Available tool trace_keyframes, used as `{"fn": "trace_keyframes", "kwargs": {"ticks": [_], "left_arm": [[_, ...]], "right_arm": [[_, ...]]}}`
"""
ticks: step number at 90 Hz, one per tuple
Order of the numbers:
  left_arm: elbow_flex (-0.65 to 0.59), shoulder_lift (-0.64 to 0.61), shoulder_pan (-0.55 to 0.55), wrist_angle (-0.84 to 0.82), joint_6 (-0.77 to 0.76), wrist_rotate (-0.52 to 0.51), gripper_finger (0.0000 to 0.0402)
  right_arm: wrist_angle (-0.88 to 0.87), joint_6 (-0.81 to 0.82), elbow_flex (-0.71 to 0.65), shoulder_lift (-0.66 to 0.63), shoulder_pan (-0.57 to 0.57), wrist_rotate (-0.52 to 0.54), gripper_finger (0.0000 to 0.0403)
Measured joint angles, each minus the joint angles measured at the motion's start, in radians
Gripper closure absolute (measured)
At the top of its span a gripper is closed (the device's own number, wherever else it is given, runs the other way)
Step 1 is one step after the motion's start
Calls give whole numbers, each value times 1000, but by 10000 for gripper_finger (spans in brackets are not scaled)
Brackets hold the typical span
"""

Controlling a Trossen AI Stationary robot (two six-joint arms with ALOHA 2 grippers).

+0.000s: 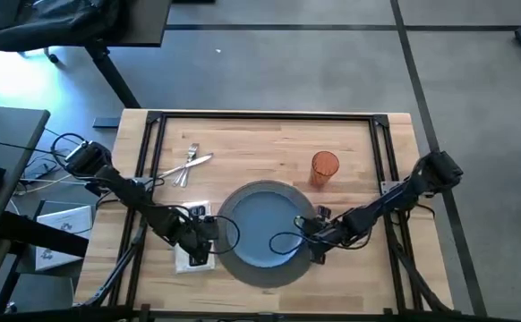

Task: Set table place
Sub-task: Put the blue plate on the gray table mat, then put the silver fork on the white table napkin

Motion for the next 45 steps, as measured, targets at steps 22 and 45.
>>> {"fn": "trace_keyframes", "kwargs": {"ticks": [22,45], "left_arm": [[46,-5,0,-67,0,-19,265],[179,-115,74,-346,-31,-248,268]], "right_arm": [[-132,23,33,-18,0,-65,254],[-270,22,90,-73,-1,66,254]]}}
